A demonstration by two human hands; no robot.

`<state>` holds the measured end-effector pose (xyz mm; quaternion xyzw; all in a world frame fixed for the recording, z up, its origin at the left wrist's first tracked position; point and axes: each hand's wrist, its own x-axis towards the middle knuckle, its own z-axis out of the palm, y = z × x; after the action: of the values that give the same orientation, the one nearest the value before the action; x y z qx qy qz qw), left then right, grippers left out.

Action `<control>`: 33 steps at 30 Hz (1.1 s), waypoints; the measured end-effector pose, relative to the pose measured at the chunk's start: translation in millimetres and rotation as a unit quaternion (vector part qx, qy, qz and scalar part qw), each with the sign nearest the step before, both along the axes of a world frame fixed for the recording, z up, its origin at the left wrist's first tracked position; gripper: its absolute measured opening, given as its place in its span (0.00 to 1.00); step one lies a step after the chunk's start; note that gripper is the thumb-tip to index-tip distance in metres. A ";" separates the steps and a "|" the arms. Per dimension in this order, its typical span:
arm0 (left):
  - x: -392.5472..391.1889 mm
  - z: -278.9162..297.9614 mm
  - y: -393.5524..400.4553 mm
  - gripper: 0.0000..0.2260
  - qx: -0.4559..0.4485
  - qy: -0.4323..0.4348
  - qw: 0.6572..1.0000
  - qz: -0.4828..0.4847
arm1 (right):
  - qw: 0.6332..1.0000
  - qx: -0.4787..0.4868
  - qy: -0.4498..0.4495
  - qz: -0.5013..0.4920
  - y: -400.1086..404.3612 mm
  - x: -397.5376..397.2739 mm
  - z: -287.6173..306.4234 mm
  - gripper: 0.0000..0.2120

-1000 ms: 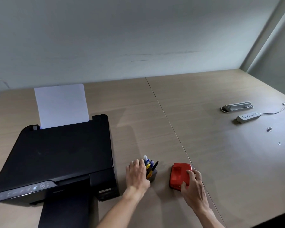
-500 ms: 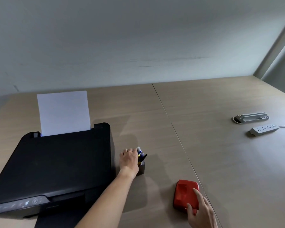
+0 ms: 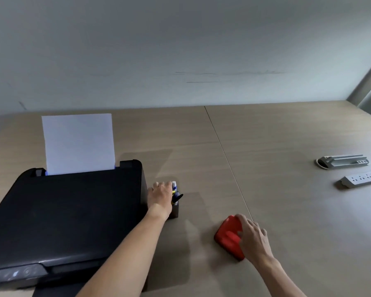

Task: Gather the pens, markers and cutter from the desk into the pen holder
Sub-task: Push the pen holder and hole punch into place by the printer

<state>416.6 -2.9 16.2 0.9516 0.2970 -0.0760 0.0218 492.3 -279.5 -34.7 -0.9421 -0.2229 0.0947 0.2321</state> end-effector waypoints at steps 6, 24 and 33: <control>3.1 -2.3 7.5 0.22 0.001 -0.012 1.000 0.006 | 0.997 -0.018 0.013 0.069 69.0 38.6 3.2 0.29; 17.1 -10.9 30.6 0.28 -0.072 -0.067 0.995 0.024 | 0.987 0.007 -0.040 0.157 157.4 77.0 -23.5 0.26; 10.0 -13.6 34.9 0.39 -0.047 -0.049 0.998 -0.012 | 0.994 0.067 -0.058 0.067 125.4 63.6 6.3 0.38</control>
<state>426.6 32.1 2.6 0.9555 0.2805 -0.0434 0.0805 555.9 -154.1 -28.4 -0.9113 -0.3043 0.0405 0.2744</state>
